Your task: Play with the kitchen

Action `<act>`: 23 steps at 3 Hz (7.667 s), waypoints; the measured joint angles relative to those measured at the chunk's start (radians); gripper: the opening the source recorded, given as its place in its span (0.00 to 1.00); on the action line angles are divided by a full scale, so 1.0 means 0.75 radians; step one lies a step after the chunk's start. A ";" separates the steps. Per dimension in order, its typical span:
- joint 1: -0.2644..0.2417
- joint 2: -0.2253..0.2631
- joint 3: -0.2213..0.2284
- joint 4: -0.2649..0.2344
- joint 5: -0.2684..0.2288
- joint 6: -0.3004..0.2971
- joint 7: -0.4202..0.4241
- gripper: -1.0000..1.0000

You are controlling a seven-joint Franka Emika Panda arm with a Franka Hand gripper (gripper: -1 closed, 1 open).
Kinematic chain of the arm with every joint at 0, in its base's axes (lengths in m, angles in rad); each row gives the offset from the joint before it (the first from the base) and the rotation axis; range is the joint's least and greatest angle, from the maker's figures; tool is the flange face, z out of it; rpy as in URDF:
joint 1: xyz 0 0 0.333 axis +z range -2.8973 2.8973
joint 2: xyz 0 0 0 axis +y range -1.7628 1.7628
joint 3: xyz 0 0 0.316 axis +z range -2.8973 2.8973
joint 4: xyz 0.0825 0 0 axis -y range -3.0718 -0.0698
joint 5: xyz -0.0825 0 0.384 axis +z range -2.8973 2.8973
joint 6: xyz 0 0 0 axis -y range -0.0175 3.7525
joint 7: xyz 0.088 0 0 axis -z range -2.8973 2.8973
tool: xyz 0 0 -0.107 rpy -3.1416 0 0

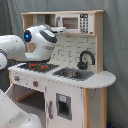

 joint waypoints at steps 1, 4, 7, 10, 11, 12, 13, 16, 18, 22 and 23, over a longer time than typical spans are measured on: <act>-0.095 0.007 0.087 0.050 0.005 -0.002 0.007 1.00; -0.290 0.023 0.262 0.233 0.009 -0.096 0.108 1.00; -0.078 0.026 0.071 0.081 0.006 0.064 0.071 0.00; 0.180 0.021 -0.154 -0.093 0.003 0.193 0.011 0.00; 0.278 0.021 -0.231 -0.140 0.002 0.193 -0.014 0.00; 0.300 0.019 -0.251 -0.142 0.003 0.199 -0.018 0.00; 0.305 0.015 -0.254 -0.135 0.003 0.199 -0.017 1.00; 0.377 -0.155 -0.233 0.024 0.065 0.142 0.107 1.00; 0.183 -0.179 -0.043 0.163 0.204 0.140 0.164 1.00; -0.150 -0.398 0.131 0.302 0.534 0.140 0.267 1.00; -0.210 -0.492 0.131 0.300 0.615 0.138 0.335 1.00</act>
